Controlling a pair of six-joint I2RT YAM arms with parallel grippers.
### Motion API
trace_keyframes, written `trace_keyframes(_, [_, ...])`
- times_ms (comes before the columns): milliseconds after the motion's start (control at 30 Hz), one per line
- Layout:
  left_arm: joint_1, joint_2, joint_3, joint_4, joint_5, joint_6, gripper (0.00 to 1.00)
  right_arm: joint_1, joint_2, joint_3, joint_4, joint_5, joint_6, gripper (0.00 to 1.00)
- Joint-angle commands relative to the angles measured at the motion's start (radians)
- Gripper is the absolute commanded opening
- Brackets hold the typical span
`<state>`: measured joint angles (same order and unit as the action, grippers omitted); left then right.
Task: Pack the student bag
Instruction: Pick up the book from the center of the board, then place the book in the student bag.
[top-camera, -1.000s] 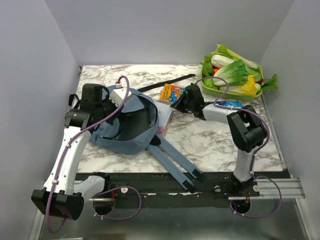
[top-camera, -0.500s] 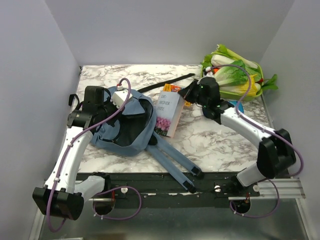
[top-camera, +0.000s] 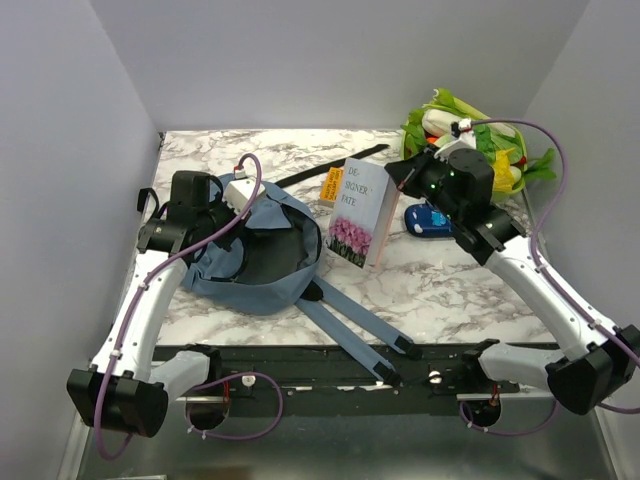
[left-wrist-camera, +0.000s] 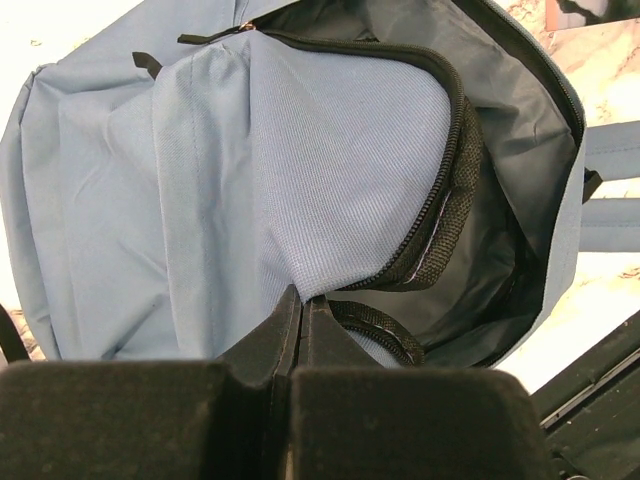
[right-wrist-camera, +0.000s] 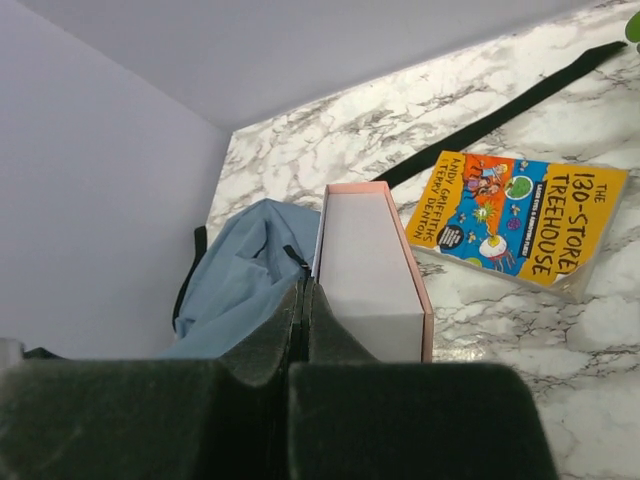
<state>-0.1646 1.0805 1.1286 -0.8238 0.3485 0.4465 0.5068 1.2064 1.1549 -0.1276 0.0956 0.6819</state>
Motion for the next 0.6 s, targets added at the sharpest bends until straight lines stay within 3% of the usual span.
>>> trace_keyframes(0, [0.004, -0.004, -0.021, 0.06, 0.03, -0.022, 0.0, 0.001, -0.082, 0.051, -0.092, -0.02, 0.07, 0.01])
trace_keyframes(167, [0.004, -0.019, -0.039, 0.069, 0.049, -0.041, 0.0, 0.001, -0.13, -0.036, -0.077, -0.029, 0.276, 0.01])
trace_keyframes(367, [0.004, -0.036, -0.044, 0.074, 0.043, -0.04, 0.0, 0.016, -0.096, -0.267, 0.161, -0.149, 0.553, 0.01])
trace_keyframes(567, [0.004, -0.044, -0.046, 0.069, 0.044, -0.045, 0.0, 0.087, -0.038, -0.253, 0.138, -0.021, 0.558, 0.01])
